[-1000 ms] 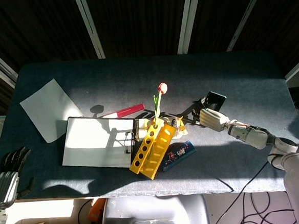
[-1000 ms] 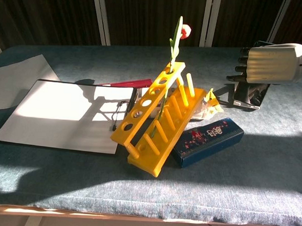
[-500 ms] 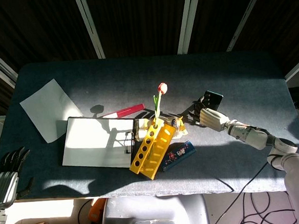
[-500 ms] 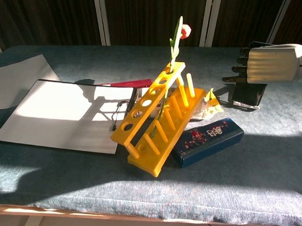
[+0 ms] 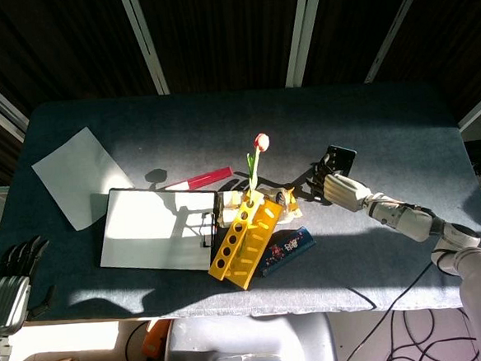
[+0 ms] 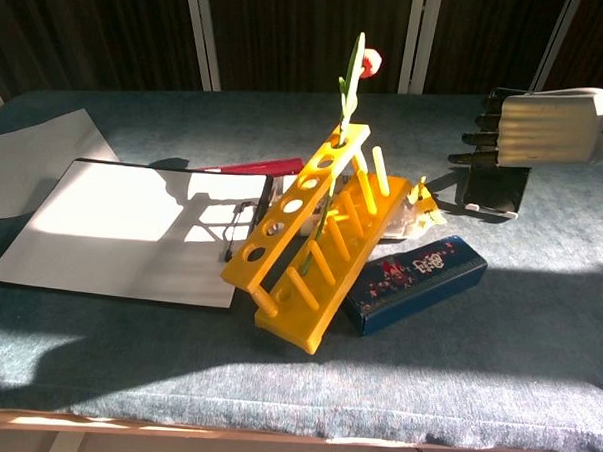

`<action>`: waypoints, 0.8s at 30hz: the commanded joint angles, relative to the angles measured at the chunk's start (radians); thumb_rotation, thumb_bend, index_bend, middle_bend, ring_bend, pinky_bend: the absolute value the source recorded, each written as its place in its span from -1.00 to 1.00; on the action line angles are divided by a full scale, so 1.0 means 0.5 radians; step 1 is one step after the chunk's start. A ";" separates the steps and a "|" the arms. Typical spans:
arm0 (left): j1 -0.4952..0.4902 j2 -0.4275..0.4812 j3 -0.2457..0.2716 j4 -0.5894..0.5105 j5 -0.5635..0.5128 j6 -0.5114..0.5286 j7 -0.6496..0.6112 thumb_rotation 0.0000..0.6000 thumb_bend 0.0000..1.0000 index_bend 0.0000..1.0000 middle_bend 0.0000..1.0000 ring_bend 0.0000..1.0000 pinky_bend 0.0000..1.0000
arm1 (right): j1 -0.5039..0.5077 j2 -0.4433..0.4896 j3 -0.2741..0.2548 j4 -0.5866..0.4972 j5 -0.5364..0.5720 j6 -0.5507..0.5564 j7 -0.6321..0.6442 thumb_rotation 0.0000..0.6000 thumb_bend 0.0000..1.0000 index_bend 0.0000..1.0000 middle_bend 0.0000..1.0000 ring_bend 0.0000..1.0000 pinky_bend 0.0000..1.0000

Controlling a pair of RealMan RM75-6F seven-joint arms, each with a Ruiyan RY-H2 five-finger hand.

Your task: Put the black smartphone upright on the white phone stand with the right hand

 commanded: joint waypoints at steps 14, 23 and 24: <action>0.008 0.014 0.000 -0.003 0.020 0.028 -0.034 1.00 -0.26 -1.00 -1.00 -1.00 -1.00 | -0.626 0.323 0.358 -1.120 0.376 1.148 0.143 1.00 -0.28 -1.00 -0.77 -0.70 -0.43; 0.045 0.003 0.005 0.018 0.106 0.151 -0.071 1.00 -0.26 -1.00 -1.00 -1.00 -1.00 | -1.281 0.708 0.297 -2.216 0.990 1.375 0.513 1.00 -0.30 -1.00 -0.96 -0.87 -0.33; 0.047 -0.004 0.009 0.032 0.125 0.164 -0.079 1.00 -0.26 -1.00 -1.00 -1.00 -0.99 | -1.328 0.731 0.300 -2.253 1.084 1.340 0.593 1.00 -0.30 -1.00 -0.97 -0.89 -0.37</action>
